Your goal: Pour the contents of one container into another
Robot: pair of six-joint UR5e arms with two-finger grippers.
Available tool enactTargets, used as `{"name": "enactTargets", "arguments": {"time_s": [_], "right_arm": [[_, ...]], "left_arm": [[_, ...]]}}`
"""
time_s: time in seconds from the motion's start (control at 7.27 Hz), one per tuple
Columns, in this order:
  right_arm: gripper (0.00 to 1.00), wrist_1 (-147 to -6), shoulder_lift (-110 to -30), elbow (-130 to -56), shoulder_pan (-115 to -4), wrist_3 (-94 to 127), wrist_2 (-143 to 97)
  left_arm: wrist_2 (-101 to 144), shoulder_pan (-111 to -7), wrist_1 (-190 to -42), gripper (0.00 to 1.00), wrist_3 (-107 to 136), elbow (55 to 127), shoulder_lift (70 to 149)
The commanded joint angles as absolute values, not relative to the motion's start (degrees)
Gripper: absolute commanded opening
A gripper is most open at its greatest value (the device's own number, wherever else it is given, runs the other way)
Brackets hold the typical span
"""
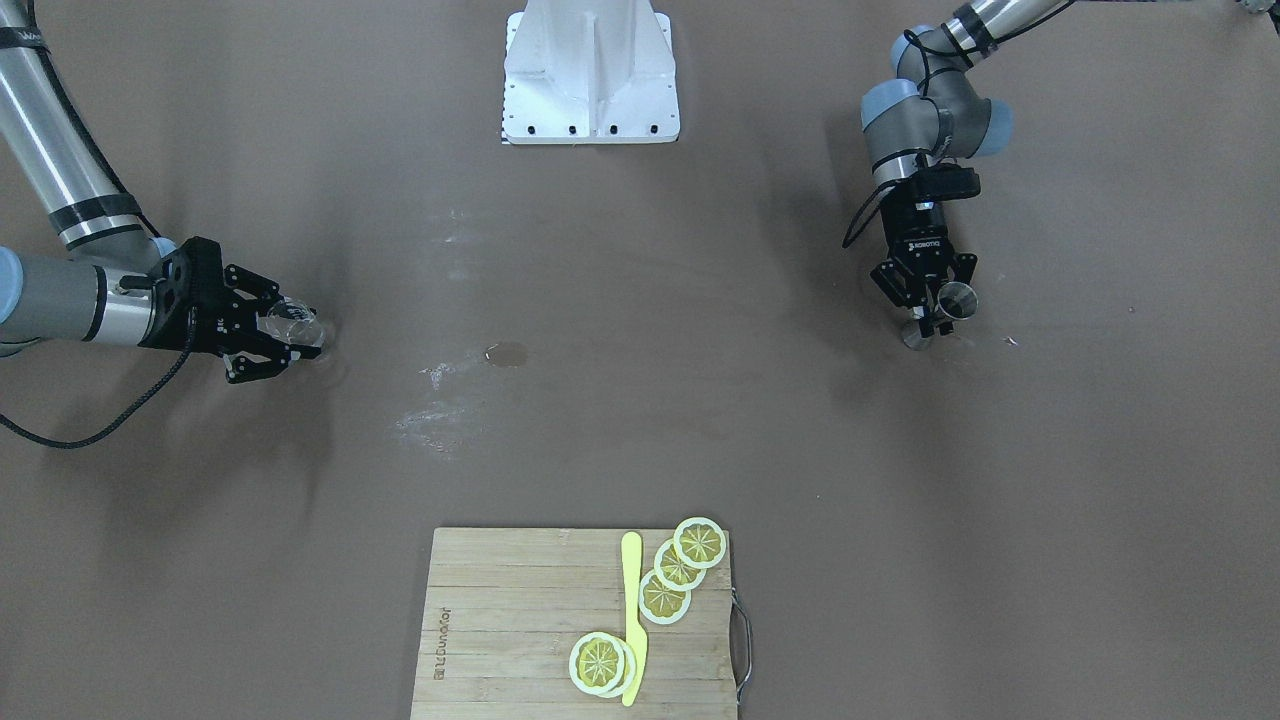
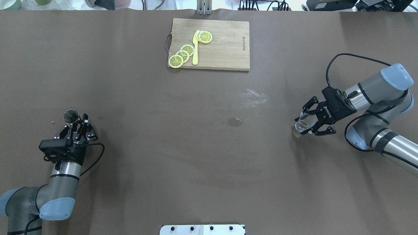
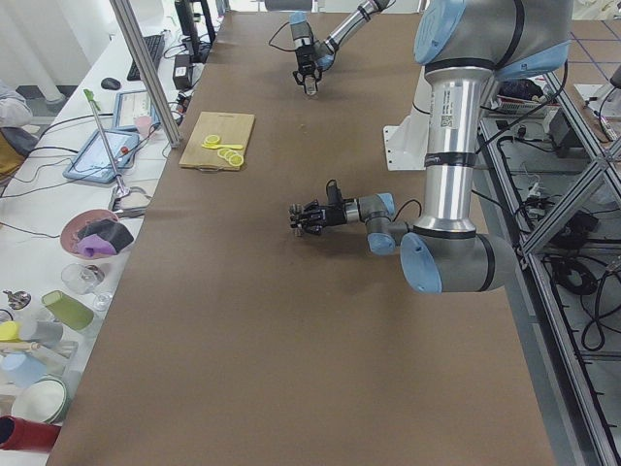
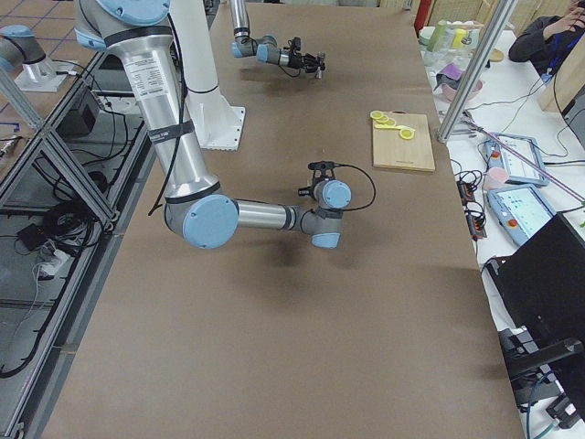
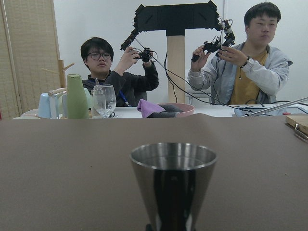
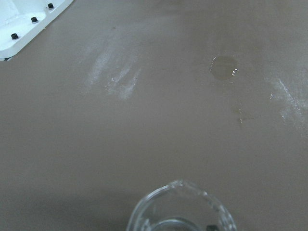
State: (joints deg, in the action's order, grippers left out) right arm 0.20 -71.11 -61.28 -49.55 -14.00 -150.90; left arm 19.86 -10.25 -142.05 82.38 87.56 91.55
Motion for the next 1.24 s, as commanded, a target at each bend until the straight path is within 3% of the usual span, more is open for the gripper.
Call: {"name": "enactTargets", "arguments": {"time_s": [0.0,0.55,0.69,0.83,0.96,1.1], "right_arm": [[0.00,0.3,-72.2,-62.0,-48.7,-14.1,-150.4],[0.00,0.2,-73.3,-62.9,-47.8,-14.0,-149.8],[0.00,0.2,-73.2,-62.9,-47.7,-14.0,-149.5],[0.46,0.1,-73.2,-63.0,-47.9,-14.0,-149.5],[0.81,0.1,-73.2,-63.0,-47.8,-14.0,-149.5],[1.00,0.1,-73.2,-62.9,-48.2,-14.0,-149.5]], "left_arm": [[19.8,-9.4,-142.1,0.99,82.3,88.5,91.1],[14.3,-2.0,-142.6,0.99,82.2,96.0,83.5],[12.2,2.6,-143.0,0.99,82.2,101.7,75.4],[10.1,7.3,-148.7,0.99,82.1,103.4,69.6],[5.5,12.4,-154.5,0.99,81.9,103.2,65.2],[1.7,17.9,-158.8,0.99,81.7,101.4,61.0]]}}
